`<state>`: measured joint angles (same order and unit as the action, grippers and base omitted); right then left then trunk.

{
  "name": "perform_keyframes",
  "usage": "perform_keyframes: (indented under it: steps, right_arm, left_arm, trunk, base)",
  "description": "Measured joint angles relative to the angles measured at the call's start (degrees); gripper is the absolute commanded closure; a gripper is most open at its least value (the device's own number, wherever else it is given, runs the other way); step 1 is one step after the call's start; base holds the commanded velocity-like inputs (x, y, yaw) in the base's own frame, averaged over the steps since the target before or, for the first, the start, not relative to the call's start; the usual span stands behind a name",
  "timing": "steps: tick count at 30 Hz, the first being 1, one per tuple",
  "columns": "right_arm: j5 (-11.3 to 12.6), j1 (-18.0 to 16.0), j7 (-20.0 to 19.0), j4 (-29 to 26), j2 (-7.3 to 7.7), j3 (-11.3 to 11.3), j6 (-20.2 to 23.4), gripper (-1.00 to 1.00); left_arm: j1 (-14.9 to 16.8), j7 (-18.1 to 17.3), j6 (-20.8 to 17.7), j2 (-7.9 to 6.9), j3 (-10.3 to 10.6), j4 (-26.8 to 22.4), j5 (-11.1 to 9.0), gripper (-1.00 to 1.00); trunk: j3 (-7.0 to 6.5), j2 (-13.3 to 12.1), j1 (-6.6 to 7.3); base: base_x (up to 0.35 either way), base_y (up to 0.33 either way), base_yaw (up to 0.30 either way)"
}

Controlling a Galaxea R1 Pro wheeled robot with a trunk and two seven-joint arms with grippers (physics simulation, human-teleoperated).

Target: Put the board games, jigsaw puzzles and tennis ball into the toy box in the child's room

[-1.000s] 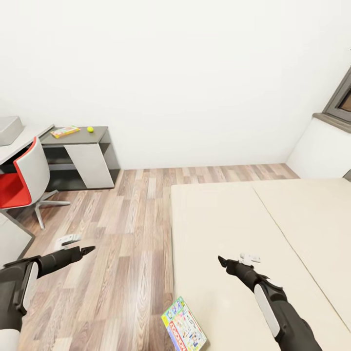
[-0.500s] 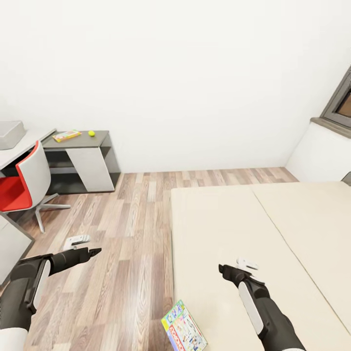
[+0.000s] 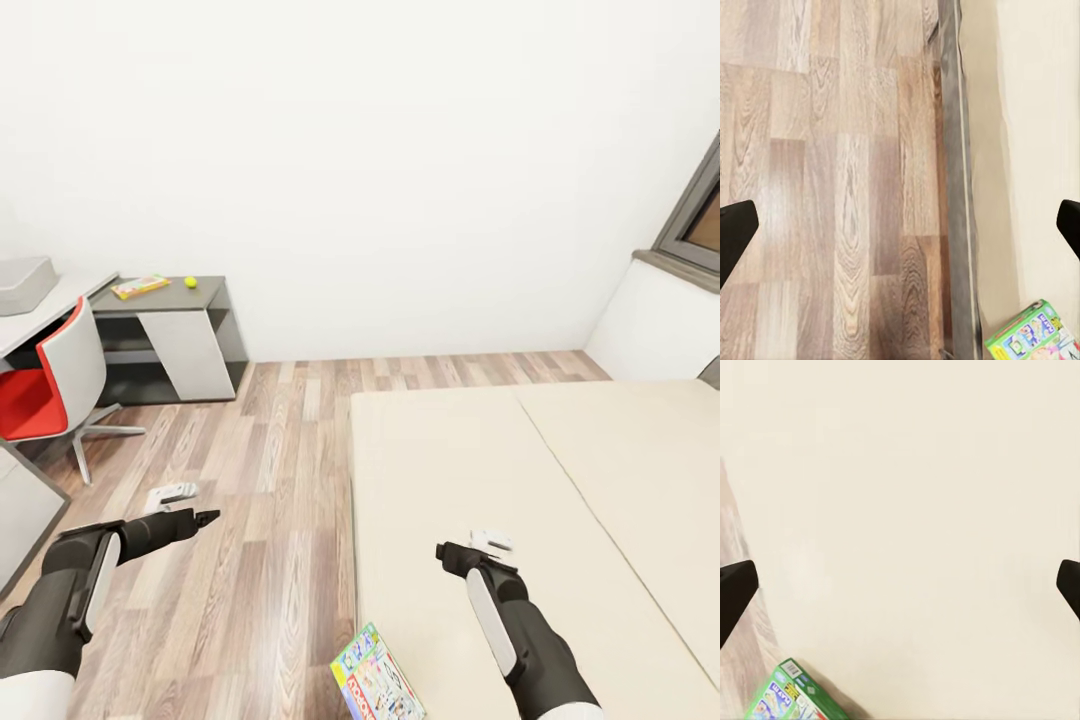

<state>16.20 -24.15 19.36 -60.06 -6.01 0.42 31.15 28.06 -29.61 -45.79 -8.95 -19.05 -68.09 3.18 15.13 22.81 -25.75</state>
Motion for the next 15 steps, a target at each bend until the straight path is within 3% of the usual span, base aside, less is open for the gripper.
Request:
perform_keyframes:
  steps: [15]
  right_arm:
    - [0.0,-2.1,0.2,2.1,-0.37,0.5,1.8,-1.0]
  left_arm:
    - [0.8,3.8,-0.1,0.42,0.1,1.6,-0.2,-1.0]
  trunk:
    - [-1.42,0.0,0.0]
  base:
    - [0.0,0.0,0.0]
